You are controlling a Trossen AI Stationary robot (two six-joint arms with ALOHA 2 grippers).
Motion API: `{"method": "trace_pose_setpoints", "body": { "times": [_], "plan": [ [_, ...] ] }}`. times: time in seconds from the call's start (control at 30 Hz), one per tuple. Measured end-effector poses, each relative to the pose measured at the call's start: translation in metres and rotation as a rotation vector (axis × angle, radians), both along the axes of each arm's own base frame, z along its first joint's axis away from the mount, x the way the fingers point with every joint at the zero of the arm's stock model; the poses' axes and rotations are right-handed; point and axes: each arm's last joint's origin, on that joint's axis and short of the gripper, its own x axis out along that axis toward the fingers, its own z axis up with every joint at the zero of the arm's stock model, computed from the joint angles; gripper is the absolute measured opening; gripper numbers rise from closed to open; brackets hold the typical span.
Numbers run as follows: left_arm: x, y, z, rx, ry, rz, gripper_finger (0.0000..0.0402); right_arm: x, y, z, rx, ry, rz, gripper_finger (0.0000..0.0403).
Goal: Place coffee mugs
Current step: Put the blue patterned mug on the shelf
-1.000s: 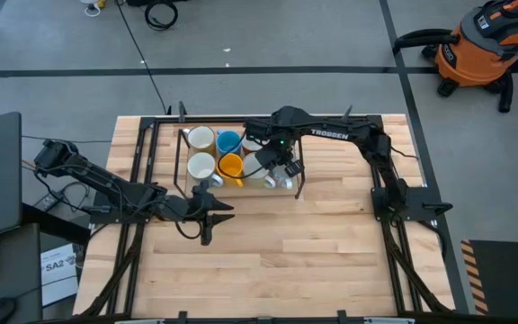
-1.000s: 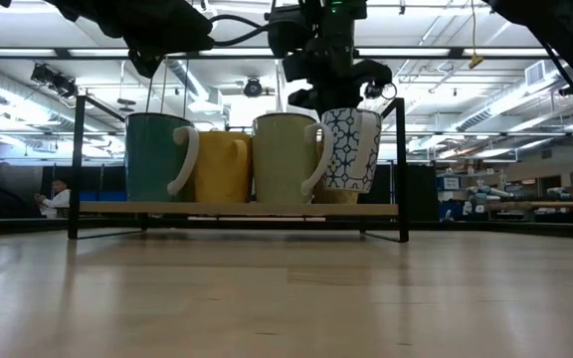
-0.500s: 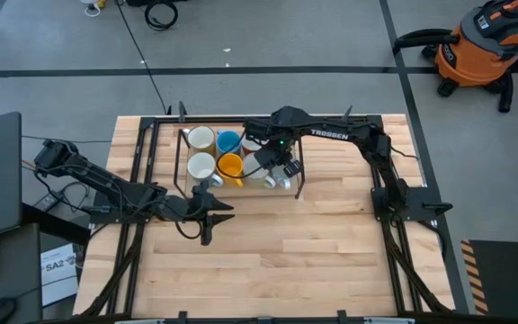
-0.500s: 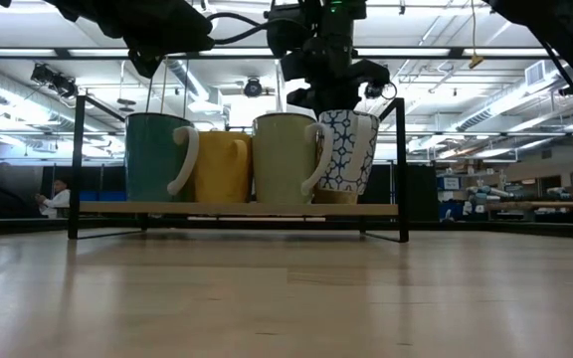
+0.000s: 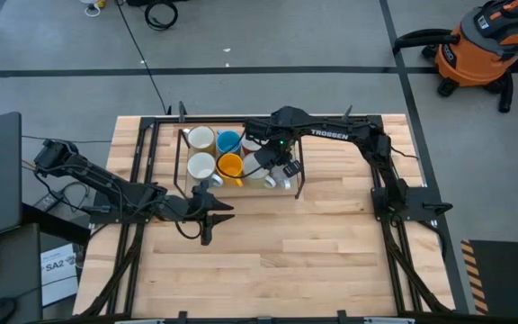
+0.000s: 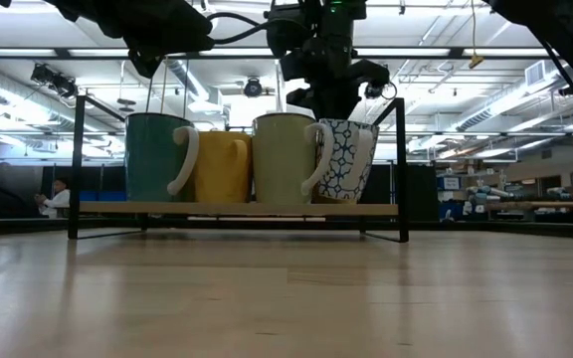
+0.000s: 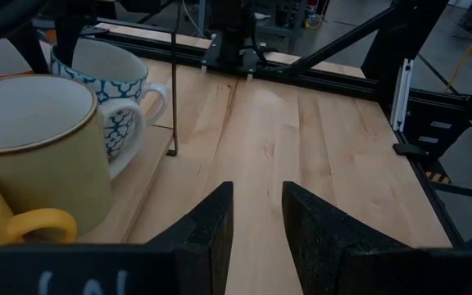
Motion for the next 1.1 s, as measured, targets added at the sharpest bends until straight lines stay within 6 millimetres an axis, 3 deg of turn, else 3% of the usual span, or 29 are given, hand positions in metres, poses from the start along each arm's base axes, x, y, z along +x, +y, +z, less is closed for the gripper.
{"method": "trace_pose_setpoints", "body": {
  "times": [0.57, 1.1],
  "plan": [
    [0.0000, 0.0000, 0.0000, 0.000, 0.000, 0.000, 0.0112, 0.0003, 0.0000, 0.0002, 0.002, -0.004, -0.001, 0.0115],
    [0.0000, -0.0001, 0.0000, 0.000, 0.000, 0.000, 0.0112, 0.0021, 0.0087, 0.0002, 0.057, -0.015, 0.024, 0.0108]
  ]
}}
